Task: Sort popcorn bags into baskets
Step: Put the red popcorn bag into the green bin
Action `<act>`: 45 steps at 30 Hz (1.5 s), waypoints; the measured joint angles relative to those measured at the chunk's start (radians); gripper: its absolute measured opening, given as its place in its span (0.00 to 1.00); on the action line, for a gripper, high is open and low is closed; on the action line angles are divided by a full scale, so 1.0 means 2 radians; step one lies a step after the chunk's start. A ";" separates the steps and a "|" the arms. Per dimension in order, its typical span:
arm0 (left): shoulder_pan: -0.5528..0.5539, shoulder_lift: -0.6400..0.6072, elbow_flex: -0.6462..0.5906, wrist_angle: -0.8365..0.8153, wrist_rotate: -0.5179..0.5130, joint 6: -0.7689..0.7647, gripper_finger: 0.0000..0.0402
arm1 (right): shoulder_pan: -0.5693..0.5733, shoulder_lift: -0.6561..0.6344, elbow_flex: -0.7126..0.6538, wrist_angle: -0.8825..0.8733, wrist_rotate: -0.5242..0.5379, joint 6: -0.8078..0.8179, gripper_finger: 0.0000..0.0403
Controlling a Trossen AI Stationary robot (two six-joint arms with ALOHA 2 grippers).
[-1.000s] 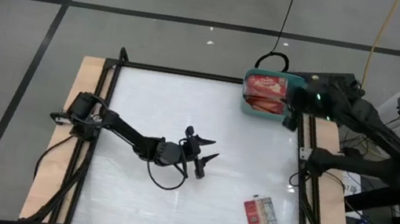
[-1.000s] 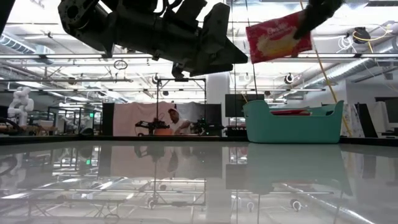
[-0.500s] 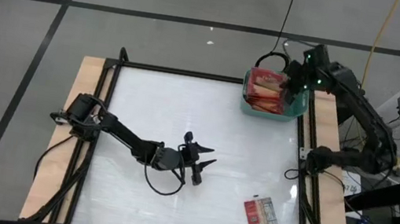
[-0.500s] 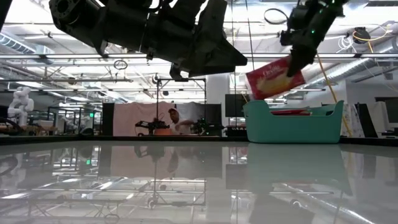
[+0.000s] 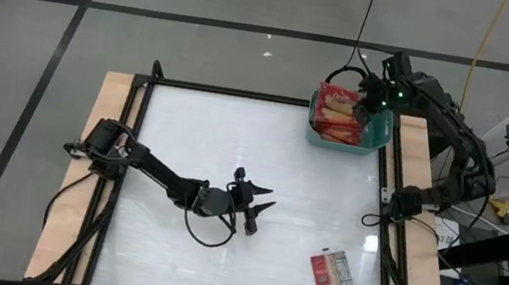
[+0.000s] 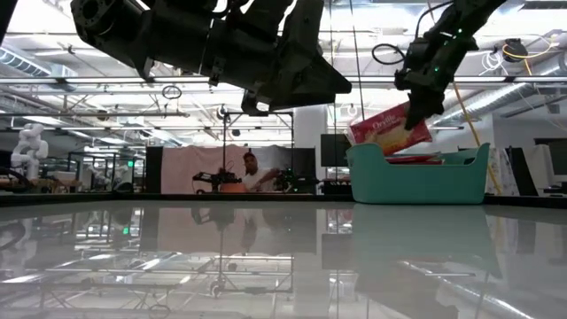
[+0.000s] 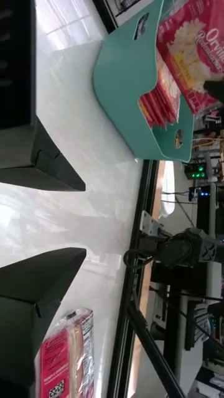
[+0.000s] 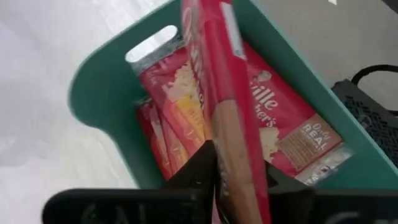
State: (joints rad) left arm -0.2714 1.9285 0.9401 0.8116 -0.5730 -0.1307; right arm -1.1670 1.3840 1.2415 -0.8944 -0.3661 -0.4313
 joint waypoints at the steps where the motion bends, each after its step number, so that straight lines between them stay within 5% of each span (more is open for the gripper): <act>1: 0.000 0.000 0.000 0.000 0.000 0.000 0.41 | 0.000 0.003 0.000 0.003 0.000 0.001 0.08; 18: 0.000 0.000 0.000 0.000 0.000 0.000 0.44 | 0.005 0.005 -0.035 0.075 0.091 0.002 0.29; 34: 0.000 0.000 0.000 0.000 0.000 0.002 0.45 | 0.009 0.004 -0.037 0.121 0.121 -0.001 0.51; 45: 0.000 0.000 0.000 0.000 0.000 0.002 0.43 | 0.034 -0.038 -0.038 0.155 0.153 0.003 0.53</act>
State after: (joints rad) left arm -0.2710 1.9289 0.9398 0.8114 -0.5735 -0.1268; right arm -1.1000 1.3076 1.1664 -0.5847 -0.0605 -0.4252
